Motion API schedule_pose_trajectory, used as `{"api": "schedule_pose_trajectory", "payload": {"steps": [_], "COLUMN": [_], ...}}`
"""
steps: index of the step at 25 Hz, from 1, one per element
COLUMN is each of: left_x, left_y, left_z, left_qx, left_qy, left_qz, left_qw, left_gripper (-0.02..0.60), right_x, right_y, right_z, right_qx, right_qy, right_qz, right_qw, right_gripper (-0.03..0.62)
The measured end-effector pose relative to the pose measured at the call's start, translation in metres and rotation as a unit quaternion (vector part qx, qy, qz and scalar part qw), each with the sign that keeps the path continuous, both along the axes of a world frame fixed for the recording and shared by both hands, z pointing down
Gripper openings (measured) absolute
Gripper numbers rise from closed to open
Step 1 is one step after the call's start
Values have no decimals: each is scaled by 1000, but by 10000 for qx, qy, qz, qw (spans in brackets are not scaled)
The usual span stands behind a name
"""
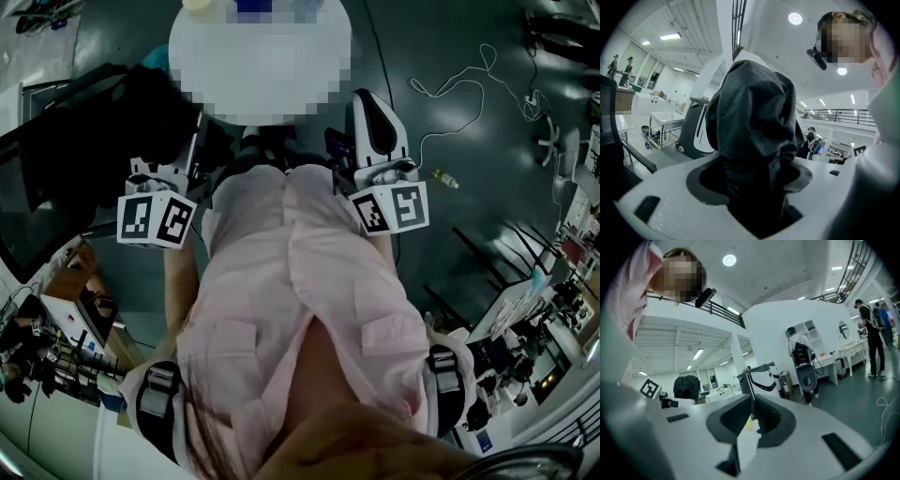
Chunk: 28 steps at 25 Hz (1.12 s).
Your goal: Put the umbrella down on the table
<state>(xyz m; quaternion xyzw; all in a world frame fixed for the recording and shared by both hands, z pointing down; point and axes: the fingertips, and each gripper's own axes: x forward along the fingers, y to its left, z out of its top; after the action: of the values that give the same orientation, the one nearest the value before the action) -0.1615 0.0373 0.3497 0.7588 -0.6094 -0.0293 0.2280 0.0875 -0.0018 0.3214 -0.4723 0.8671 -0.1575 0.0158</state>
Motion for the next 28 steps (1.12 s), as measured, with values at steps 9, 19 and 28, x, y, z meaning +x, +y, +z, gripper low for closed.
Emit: {"api": "schedule_pose_trajectory", "payload": {"steps": [9,19,28], "left_x": [20,18,6], "left_y": [-19,-23,-50], "left_z": [0,10,23], "left_qx": [11,-230,-752], "left_qy": [-1,-228,-1069], "left_qz": [-445,-387,44], "left_qw": [9990,9987,9914], "left_gripper": [313,313,313], "right_x": [23,23,23], "right_y": [-39,-44,-55], "right_z": [8,7,1], "right_qx": [-119,-144,-139], "right_qy": [8,-80,-138], "right_qz": [-295,-249,8], "right_qw": [9995,9996,9998], "right_gripper": [40,41,41]}}
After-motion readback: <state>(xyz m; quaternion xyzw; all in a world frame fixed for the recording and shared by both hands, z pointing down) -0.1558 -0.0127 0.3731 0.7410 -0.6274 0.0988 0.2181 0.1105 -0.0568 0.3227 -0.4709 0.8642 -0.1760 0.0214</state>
